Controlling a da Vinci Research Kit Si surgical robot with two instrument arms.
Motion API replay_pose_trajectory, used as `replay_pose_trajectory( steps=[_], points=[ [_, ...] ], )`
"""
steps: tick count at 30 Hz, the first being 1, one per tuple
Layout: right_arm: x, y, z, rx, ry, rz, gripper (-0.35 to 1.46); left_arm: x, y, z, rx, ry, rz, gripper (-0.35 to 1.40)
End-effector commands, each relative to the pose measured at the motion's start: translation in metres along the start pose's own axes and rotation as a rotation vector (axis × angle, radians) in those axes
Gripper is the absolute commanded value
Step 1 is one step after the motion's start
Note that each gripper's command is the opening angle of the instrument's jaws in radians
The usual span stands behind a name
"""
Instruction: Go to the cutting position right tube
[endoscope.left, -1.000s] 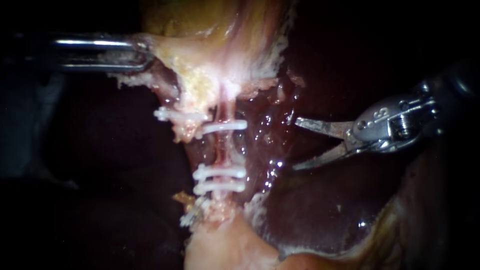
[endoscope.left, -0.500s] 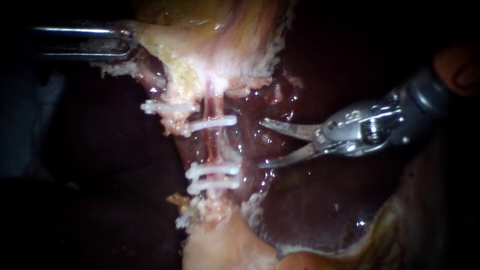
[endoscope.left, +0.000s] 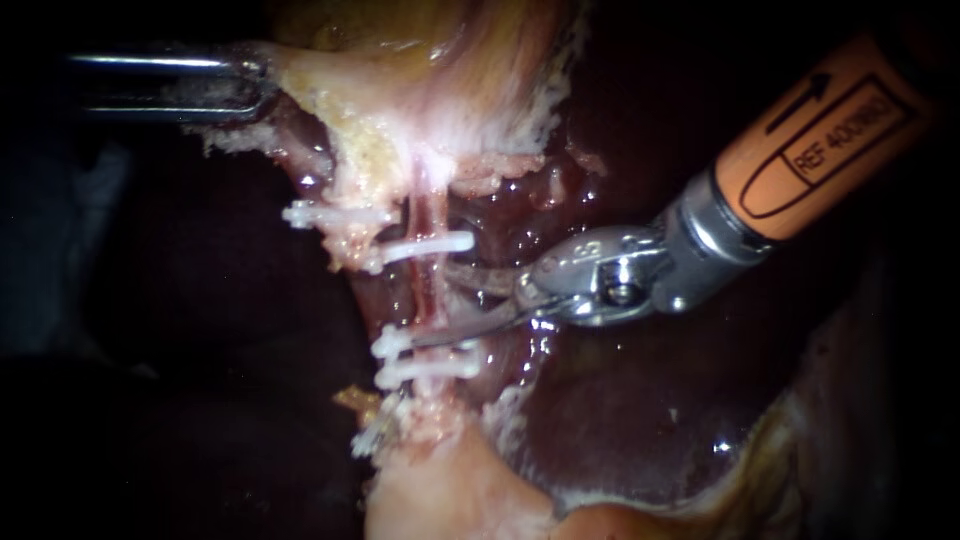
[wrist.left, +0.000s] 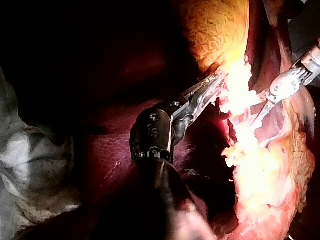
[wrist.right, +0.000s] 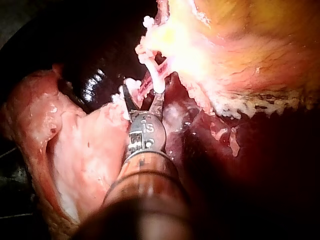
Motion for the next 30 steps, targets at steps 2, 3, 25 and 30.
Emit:
replay_pose_trajectory(
  steps=[2, 3, 25, 30],
  points=[
    [0.0001, -0.0001, 0.0002, 0.043, 0.037, -0.009, 1.41, 0.0, 0.0, 0.0, -0.001, 0.0, 0.001, -0.35],
    [0.0002, -0.0002, 0.0002, 0.064, 0.047, -0.004, 1.38, 0.0, 0.0, 0.0, -0.001, -0.001, 0.001, -0.35],
    [0.0035, 0.0003, 0.0055, 0.168, 0.148, 0.038, 1.26, 0.0, -0.0001, 0.0, 0.0, 0.0, 0.001, -0.35],
    [0.0035, 0.0, 0.0055, 0.183, 0.166, 0.049, 1.26, 0.0, -0.0001, 0.0, 0.0, 0.0, 0.001, -0.35]
  ],
)
